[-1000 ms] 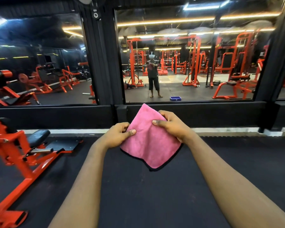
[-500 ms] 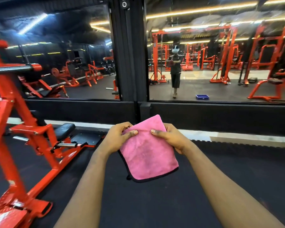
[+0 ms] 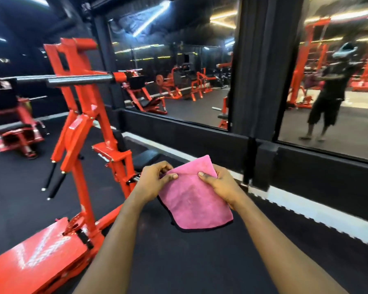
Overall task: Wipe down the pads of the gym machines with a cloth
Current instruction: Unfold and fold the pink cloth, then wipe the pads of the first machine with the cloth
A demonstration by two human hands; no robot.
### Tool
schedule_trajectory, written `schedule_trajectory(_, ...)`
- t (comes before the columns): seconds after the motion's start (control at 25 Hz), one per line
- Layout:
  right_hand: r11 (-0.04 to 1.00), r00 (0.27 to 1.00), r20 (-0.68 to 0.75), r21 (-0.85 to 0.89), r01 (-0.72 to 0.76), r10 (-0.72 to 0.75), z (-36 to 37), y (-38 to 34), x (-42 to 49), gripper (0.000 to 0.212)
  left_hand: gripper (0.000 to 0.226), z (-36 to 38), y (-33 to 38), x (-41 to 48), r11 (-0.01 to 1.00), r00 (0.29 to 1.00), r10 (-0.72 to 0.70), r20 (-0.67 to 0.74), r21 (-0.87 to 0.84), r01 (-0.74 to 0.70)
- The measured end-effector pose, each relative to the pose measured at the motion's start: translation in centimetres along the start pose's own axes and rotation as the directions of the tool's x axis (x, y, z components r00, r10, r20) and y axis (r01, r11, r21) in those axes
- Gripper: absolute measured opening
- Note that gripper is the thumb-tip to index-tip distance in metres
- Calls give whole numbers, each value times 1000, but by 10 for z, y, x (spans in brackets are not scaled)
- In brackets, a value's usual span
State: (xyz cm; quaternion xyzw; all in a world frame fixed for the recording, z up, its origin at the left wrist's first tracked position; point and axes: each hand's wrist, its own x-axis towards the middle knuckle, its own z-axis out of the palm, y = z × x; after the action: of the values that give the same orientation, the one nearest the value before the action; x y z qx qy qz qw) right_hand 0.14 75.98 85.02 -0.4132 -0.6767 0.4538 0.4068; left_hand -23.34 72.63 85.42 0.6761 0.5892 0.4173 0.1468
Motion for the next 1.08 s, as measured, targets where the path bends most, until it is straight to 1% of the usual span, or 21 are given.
schedule_trajectory(0.12, 999, 995, 93, -19, 30, -28, 22, 26, 99, 12, 11, 3, -64, 64, 998, 995, -56, -87, 19, 58)
schedule_trajectory(0.28, 1000, 974, 227, 24, 13, -19, 52, 52, 239, 14, 8, 1, -146, 170, 990, 981, -95, -169, 91, 111)
schedule_trajectory(0.4, 998, 954, 300, 67, -10, -11, 74, 67, 348, 24, 5, -5, -198, 261, 976, 977, -115, -181, 162, 145)
schedule_trajectory(0.52, 998, 944, 331, 65, -15, -7, 93, 84, 441, 31, 6, -6, -249, 337, 956, 962, -159, -222, 210, 206)
schedule_trajectory(0.6, 998, 938, 347, 46, -34, 17, 107, 104, 512, 33, 6, -6, -289, 390, 933, 943, -196, -270, 243, 264)
schedule_trajectory(0.68, 999, 936, 350, 16, -32, 24, 122, 128, 586, 32, 2, -6, -328, 443, 908, 922, -198, -332, 293, 300)
schedule_trajectory(0.76, 1000, 937, 349, -12, -11, 14, 139, 149, 654, 25, 6, -7, -361, 489, 874, 890, -196, -410, 338, 349)
schedule_trajectory(0.84, 999, 941, 338, -29, -12, 22, 155, 164, 715, 20, 6, -12, -394, 528, 836, 834, -218, -506, 344, 427)
schedule_trajectory(0.96, 999, 928, 373, -53, 3, 17, 190, 182, 803, 25, 3, -27, -437, 580, 744, 728, -245, -641, 357, 565)
schedule_trajectory(1.0, 998, 924, 382, -61, 9, 15, 204, 187, 829, 26, 3, -34, -450, 594, 712, 706, -234, -668, 377, 593)
schedule_trajectory(1.08, 998, 916, 400, -64, 11, 16, 234, 197, 873, 26, 2, -45, -476, 619, 640, 691, -211, -692, 436, 632)
